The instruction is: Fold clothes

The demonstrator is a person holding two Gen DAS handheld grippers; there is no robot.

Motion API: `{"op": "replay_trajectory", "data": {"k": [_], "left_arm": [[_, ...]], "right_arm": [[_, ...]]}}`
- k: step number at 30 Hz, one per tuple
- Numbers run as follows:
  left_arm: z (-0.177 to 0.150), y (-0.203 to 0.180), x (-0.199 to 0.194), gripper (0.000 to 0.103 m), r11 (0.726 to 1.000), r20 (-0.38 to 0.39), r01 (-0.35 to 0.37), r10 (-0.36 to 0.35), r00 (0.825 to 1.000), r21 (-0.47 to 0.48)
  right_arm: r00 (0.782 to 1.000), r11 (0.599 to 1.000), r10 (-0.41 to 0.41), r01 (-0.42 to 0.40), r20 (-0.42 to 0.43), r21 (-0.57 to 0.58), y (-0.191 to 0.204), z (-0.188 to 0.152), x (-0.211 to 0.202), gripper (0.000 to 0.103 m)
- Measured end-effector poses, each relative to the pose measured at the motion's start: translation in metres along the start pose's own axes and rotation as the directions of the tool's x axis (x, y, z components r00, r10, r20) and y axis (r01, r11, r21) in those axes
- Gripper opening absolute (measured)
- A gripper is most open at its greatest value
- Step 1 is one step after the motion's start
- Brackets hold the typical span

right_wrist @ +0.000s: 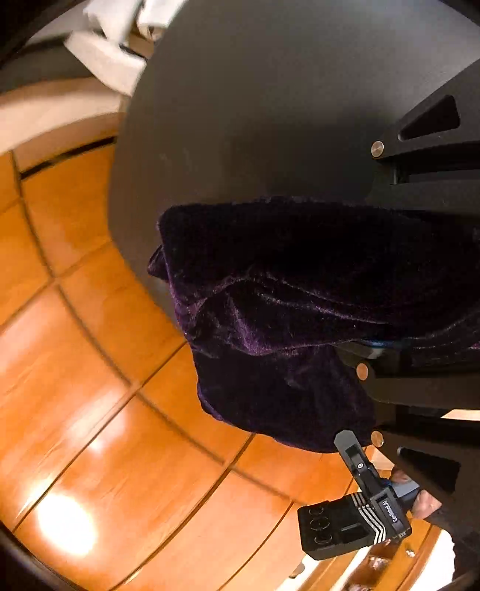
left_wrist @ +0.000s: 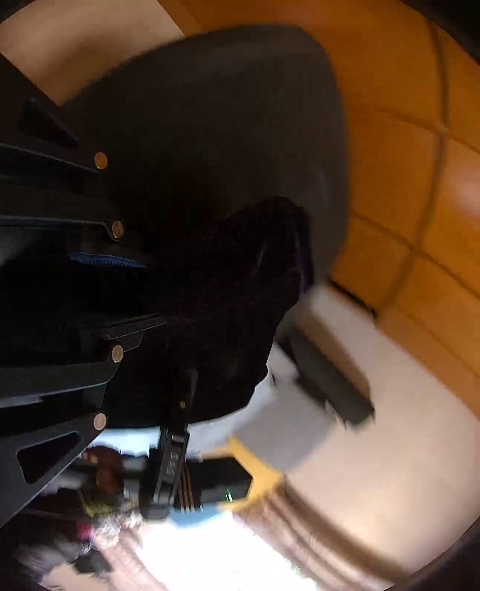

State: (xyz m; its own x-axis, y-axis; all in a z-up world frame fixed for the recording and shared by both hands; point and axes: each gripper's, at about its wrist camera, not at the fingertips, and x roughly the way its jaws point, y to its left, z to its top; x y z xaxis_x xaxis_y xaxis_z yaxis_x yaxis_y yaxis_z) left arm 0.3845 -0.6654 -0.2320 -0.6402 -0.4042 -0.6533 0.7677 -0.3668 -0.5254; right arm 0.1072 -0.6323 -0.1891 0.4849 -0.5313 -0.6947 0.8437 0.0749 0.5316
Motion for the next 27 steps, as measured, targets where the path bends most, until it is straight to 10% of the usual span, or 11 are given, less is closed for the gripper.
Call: {"op": "replay_trajectory", "data": {"k": [4,12,21,27], "left_arm": [[-0.005,0.018,-0.003,0.024,0.999,-0.007,-0.020,0.020,1.000,-0.048],[0.011,-0.005,-0.053,0.029,0.999,0.149,-0.049,0.046,0.988,0.018],[-0.006,-0.022,0.026,0.018,0.974,-0.033,-0.211,0.215,0.976,0.086],[0.000,-0.015,0.026,0.008,0.946,0.004,-0.307,0.308,0.951,0.107]], "right_arm": [[0.998,0.999,-0.034,0.035,-0.044,0.013,-0.023,-0.002,0.026,0.061],[0.992,0.981,-0.068,0.087,0.109,-0.175,0.001,-0.014,-0.066,0.061],[0.975,0.927,-0.176,0.118,-0.134,-0.356,0.012,-0.055,-0.003,0.062],[0.966,0.912,-0.249,0.211,-0.068,-0.352,0.022,-0.063,0.005,0.065]]}}
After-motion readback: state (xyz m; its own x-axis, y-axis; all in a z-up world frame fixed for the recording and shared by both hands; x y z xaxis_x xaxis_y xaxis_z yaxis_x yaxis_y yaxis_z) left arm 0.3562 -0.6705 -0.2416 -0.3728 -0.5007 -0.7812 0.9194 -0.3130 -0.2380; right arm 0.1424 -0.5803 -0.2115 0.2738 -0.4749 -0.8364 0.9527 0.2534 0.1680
